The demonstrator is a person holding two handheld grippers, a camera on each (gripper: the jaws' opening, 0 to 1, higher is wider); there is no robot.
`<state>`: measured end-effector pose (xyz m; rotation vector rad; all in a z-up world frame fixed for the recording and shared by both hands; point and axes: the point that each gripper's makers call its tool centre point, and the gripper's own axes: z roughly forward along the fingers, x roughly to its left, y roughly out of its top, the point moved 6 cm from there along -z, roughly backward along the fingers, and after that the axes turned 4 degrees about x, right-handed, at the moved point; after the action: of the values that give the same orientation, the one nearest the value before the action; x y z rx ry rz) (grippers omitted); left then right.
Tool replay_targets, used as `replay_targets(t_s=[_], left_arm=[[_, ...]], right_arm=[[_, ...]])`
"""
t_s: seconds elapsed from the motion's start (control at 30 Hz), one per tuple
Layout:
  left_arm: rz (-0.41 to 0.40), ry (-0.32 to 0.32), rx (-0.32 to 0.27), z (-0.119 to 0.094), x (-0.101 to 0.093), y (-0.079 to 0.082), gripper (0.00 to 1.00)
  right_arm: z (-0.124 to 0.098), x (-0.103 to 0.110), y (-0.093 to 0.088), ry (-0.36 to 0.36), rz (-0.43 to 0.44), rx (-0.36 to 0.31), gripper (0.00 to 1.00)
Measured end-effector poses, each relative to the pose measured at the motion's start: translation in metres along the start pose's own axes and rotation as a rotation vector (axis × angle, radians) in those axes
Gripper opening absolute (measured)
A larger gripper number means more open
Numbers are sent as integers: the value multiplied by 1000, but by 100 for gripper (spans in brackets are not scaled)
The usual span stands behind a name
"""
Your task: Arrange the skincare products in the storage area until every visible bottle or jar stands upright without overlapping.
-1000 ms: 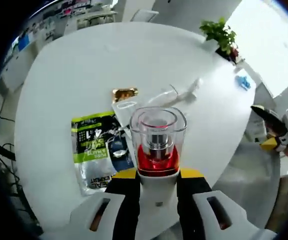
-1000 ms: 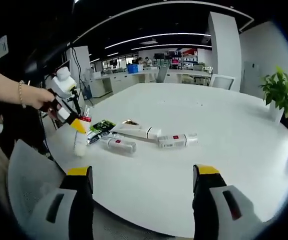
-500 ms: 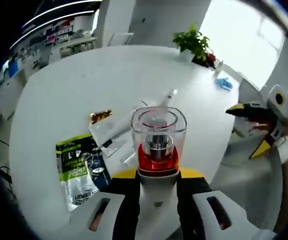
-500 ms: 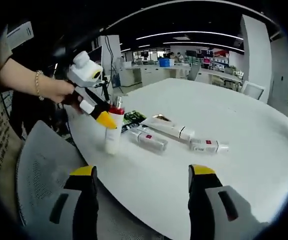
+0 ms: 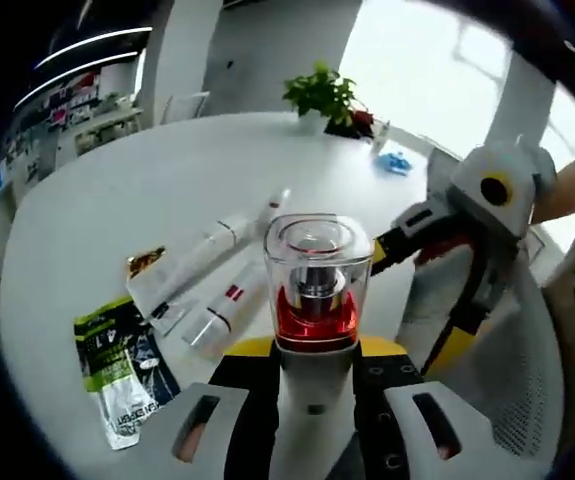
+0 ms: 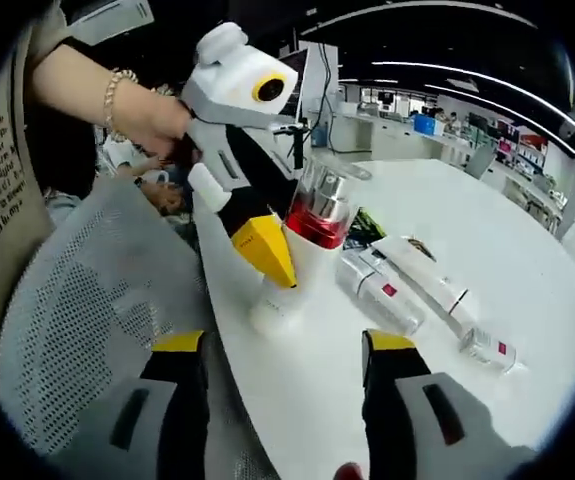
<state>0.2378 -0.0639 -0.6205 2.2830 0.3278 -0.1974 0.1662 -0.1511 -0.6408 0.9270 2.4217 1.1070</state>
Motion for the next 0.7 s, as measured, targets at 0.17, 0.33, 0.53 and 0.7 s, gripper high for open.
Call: replay_targets(t_s=[0.17,0.33,0.53,0.7], left_arm=[[33,-23,-15,-5,-5,-10,24],[47,-47,-30,-9,-11,-18,24],[89,-63,-27,-10,-13,-20,24],[101,-69,-33,-9,-14,-20,24]], right_arm=[[26,-1,-1,67,-23,19,49],[41,4,6,164,-83,-14,48],[52,-2,18,284,-152,-65,47],[58,2,20,386,-209,-78,39]])
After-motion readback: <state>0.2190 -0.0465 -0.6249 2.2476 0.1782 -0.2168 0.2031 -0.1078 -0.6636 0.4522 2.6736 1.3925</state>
